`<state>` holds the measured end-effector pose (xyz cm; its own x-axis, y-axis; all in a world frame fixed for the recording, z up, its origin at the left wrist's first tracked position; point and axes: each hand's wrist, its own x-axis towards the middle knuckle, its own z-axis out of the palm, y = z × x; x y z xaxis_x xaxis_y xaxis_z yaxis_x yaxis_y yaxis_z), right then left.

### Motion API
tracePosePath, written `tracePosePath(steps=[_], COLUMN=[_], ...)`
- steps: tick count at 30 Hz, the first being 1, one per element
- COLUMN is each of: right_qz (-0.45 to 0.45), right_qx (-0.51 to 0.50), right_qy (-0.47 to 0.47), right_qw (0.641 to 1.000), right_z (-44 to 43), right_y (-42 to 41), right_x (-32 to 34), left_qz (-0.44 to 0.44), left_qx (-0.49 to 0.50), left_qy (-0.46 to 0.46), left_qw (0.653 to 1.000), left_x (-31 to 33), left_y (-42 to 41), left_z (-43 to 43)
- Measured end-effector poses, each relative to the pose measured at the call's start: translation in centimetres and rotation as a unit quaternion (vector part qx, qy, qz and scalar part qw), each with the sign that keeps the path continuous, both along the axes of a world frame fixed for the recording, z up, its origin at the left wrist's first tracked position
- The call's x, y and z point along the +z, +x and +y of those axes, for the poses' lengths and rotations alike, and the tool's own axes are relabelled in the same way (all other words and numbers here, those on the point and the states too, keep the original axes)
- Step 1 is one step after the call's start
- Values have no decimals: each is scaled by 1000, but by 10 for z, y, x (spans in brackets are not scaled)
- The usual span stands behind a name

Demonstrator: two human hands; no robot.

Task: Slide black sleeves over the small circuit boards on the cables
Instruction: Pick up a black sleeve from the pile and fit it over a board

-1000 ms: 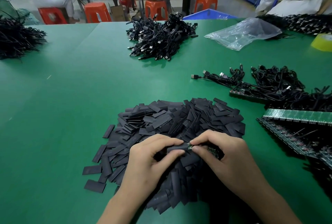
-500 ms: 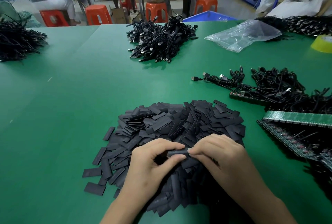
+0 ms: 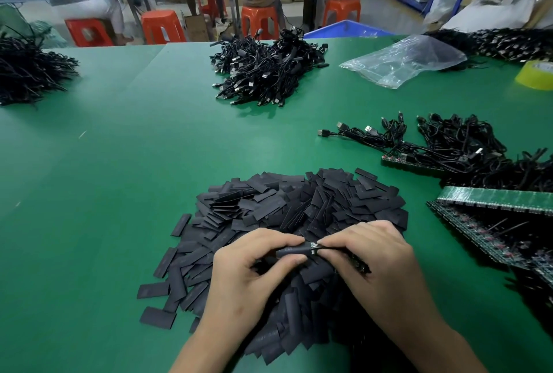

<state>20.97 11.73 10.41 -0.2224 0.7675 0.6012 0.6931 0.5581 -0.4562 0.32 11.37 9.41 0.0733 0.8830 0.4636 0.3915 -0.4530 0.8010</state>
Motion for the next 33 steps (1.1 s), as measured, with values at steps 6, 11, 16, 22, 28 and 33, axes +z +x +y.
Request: tracePosePath(steps=[6,11,16,22,28,33], right_qz=[-12,-4,15,27,26,20], right_qx=[1,3,-10,-34,-54,-43], right_qy=[27,35,28,24,34,34], right_qw=[1000,999,999,999,998,998], right_z=[0,-1,-1,-6,-6,-5], right_y=[-1,-2,-4,-8,-9,-9], right_x=[-2,-5,-4,-3,-3,-4], left_qz=[7,5,-13,-66,3,12], left_qx=[-4,-2,60,108,116,120], left_qy=[8,16,20,31,79,102], left_qw=[1000,1000,998,992,990,988], left_x=[0,2,1,-1,-5,-8], left_y=[0,1,4,8,11,11], left_z=[0,0,-1,-4,-5,-3])
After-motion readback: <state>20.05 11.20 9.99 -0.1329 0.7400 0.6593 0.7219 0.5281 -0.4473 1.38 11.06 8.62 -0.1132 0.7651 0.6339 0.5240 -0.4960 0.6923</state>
